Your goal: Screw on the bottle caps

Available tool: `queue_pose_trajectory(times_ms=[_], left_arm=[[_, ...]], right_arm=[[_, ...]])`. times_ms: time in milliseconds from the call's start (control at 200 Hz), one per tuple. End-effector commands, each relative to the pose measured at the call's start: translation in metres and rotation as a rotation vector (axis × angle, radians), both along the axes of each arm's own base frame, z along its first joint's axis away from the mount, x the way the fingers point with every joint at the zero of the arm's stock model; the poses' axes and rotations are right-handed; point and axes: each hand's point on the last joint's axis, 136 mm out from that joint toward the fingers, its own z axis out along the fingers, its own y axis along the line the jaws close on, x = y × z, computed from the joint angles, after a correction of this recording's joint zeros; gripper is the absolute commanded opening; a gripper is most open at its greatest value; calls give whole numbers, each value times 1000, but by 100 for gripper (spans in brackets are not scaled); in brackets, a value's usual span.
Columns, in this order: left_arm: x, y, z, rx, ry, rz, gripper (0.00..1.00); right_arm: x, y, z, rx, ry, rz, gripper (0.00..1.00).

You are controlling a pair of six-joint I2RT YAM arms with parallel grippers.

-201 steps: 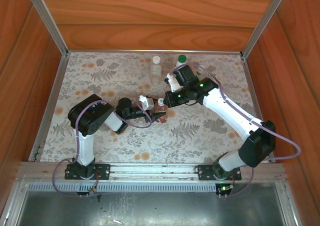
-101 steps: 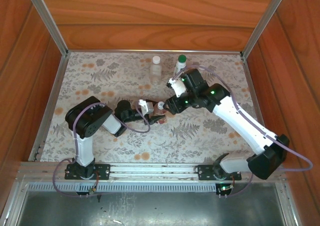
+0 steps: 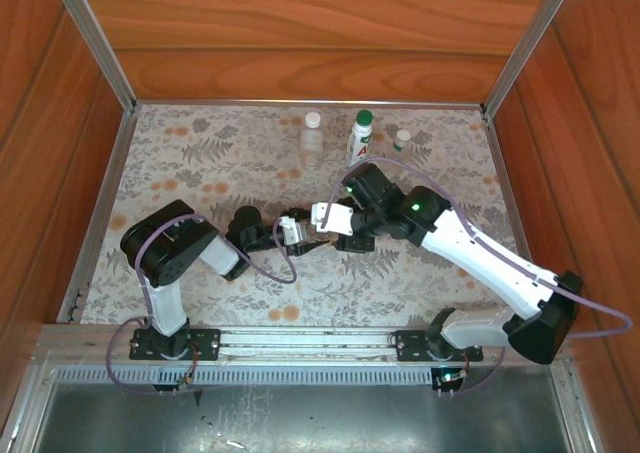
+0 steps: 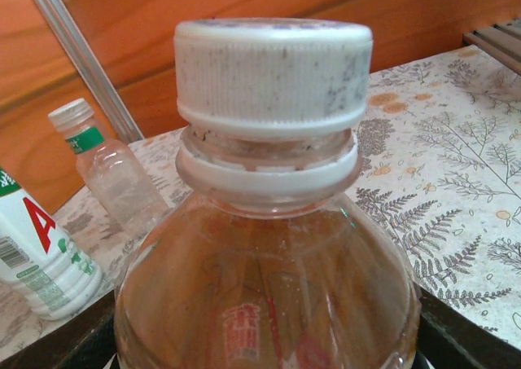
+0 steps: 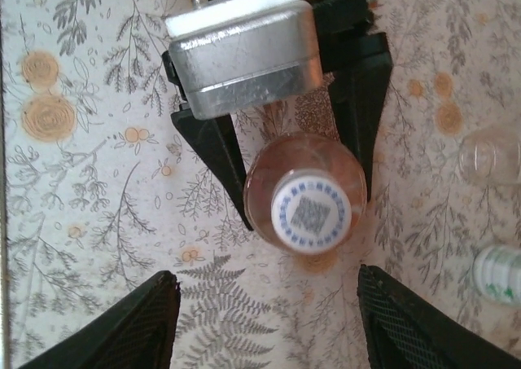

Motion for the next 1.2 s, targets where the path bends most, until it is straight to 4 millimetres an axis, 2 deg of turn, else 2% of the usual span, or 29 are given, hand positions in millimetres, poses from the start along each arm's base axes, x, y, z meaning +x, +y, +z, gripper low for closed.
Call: queue_pose_trajectory(times_ms=[0, 195, 450, 725, 775, 854, 1014, 1109, 1194], left_arm=[[-5, 3, -26, 83, 44, -3, 65], [-7, 2, -27, 84, 48, -9, 65], [-7, 1, -28, 84, 56, -9, 65], [-1, 2, -25, 79, 57, 21, 65], [3, 2, -21, 69, 60, 40, 65], [11, 0, -9, 43, 65, 73, 65], [29, -2, 8, -7, 87, 153, 65], [36, -2, 12, -18, 89, 191, 65], [36, -2, 10, -13, 89, 191, 65]], right_arm=[[8, 7, 1, -49, -83, 92, 57], [16, 20, -3, -51, -83, 107, 47], [19, 26, -12, -66, -68, 113, 42], [22, 26, -14, -57, -46, 39, 25], [27, 26, -14, -40, -37, -30, 20], [33, 27, -15, -10, -4, -174, 18], [64, 22, -14, 125, 102, -780, 15], [63, 22, -22, 250, 293, -1163, 14], [53, 33, -33, 294, 464, -1303, 17]])
